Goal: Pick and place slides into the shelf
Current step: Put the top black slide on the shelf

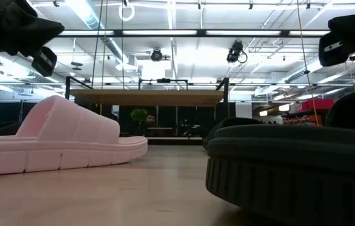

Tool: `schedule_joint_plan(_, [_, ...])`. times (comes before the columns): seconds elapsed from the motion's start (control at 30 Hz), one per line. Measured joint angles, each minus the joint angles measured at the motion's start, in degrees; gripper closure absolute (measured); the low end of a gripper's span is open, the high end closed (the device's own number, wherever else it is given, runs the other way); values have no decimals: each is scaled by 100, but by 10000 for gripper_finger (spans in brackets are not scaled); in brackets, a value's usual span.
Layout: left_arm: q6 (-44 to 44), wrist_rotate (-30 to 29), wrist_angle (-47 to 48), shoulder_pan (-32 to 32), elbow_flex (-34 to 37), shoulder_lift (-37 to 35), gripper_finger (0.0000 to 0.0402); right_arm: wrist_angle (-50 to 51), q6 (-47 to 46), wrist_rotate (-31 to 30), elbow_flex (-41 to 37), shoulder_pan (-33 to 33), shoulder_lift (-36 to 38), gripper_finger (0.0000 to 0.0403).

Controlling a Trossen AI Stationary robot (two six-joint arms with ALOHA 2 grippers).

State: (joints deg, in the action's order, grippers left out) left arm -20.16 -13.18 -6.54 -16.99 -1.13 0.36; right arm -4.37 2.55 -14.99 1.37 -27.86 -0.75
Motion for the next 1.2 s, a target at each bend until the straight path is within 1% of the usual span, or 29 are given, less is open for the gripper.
schedule_joint_plan(0.13, [433, -237, -1, 153, 0, 0, 360, -4, 563, 2, 0, 0, 0, 378])
schedule_joint_plan(0.3, [780, -610, -7, 352, 2, 0, 318, -2, 1333, 1, 0, 0, 0, 378])
schedule_joint_plan(0.43, [705, -641, -6, 479, 0, 0, 281, -43, 1930, 5, 0, 0, -2, 378])
schedule_joint_plan(0.53, [526, -640, -3, 482, 0, 0, 259, -332, 2484, 4, 0, 0, -1, 378])
schedule_joint_plan(0.6, [410, -637, -5, 482, 0, 0, 250, -551, 2557, 3, 0, 0, 0, 378])
schedule_joint_plan(0.67, [393, -637, -5, 482, 0, 0, 245, -679, 2558, -115, 0, -1, 0, 378])
schedule_joint_plan(0.7, [391, -637, -5, 482, 0, 0, 244, -702, 2559, -309, 0, -2, 0, 377])
schedule_joint_plan(0.8, [275, -637, -5, 482, 0, 0, 247, -651, 2312, -1373, 0, 34, 0, 370])
schedule_joint_plan(0.87, [239, -639, -9, 498, 0, 0, 253, -495, 1751, -2040, 0, 128, 0, 358])
schedule_joint_plan(0.9, [238, -638, -12, 506, 2, 0, 256, -376, 1467, -2232, 0, 196, 0, 350])
schedule_joint_plan(1.0, [236, -640, -28, 511, 2, 0, 264, 89, 915, -2249, 0, 417, 0, 320])
schedule_joint_plan(1.07, [249, -640, -77, 511, 0, 0, 268, 185, 604, -2059, 3, 545, -50, 297])
schedule_joint_plan(1.2, [285, -687, -314, 553, 1, 0, 273, 187, 97, -1519, 4, 775, -414, 257])
